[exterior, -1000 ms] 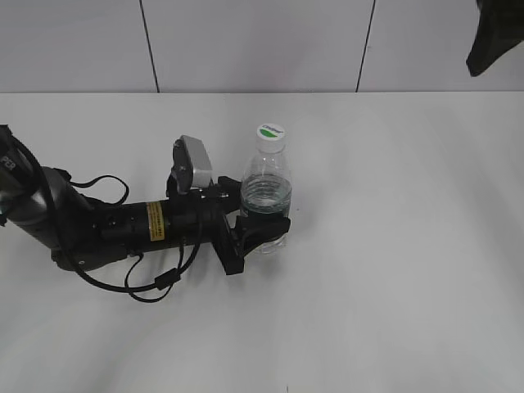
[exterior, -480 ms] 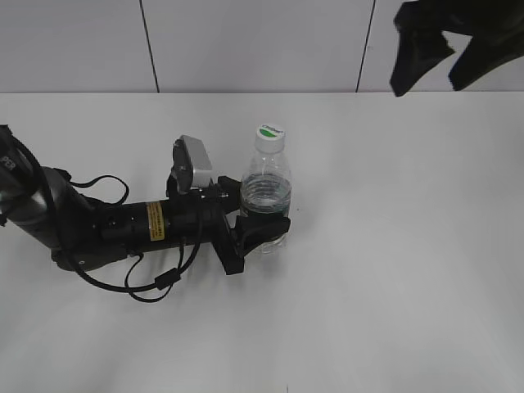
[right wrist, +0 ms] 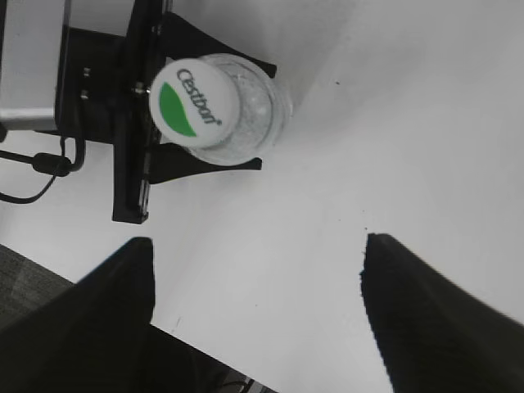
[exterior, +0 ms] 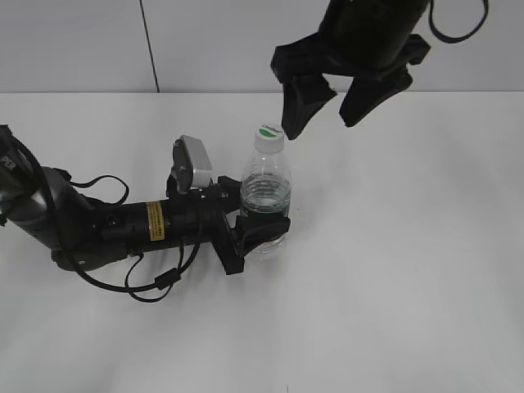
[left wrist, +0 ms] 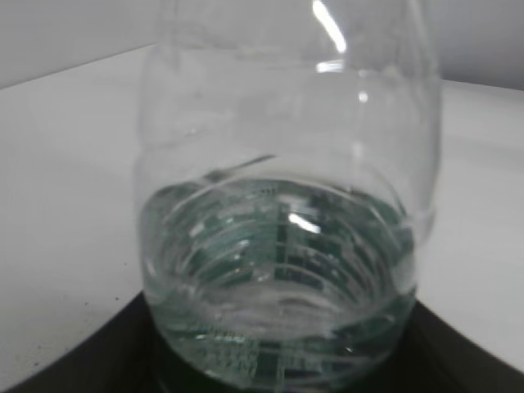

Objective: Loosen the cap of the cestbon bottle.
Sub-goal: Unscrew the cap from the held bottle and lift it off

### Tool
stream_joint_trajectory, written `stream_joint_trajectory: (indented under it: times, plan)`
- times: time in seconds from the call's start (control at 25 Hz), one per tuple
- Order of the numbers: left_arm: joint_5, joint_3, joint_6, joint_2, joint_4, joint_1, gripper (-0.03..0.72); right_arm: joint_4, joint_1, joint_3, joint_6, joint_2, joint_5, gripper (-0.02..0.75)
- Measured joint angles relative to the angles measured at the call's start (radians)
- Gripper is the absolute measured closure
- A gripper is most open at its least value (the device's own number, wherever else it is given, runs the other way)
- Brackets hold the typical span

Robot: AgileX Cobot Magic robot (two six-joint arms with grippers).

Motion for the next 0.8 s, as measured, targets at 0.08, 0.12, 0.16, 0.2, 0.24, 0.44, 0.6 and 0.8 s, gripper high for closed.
stream_joint_trajectory:
  times: [0.08,0.12,0.16,0.2,0.24,0.44,0.6,0.8]
  plan:
    - [0.000,0.000,0.000,0.000,0.000,0.000,0.273,0.006,0.013,-0.029,0.005,0.032,0.001,0.143]
    - [0.000,0.000,0.000,0.000,0.000,0.000,0.273,0.010,0.017,-0.048,0.005,0.049,0.001,0.143]
    - [0.000,0.000,0.000,0.000,0.000,0.000,0.273,0.015,0.019,-0.068,0.006,0.063,0.001,0.143]
    - [0.000,0.000,0.000,0.000,0.000,0.000,0.273,0.019,0.021,-0.087,0.010,0.081,0.002,0.143]
    - [0.000,0.000,0.000,0.000,0.000,0.000,0.273,0.022,0.021,-0.102,0.015,0.096,0.002,0.143]
    - [0.000,0.000,0.000,0.000,0.000,0.000,0.273,0.025,0.021,-0.168,0.027,0.145,0.002,0.144]
    - [0.000,0.000,0.000,0.000,0.000,0.000,0.273,0.029,0.021,-0.192,0.027,0.180,0.002,0.144]
    - [0.000,0.000,0.000,0.000,-0.001,0.000,0.273,0.031,0.021,-0.194,0.027,0.205,0.002,0.144]
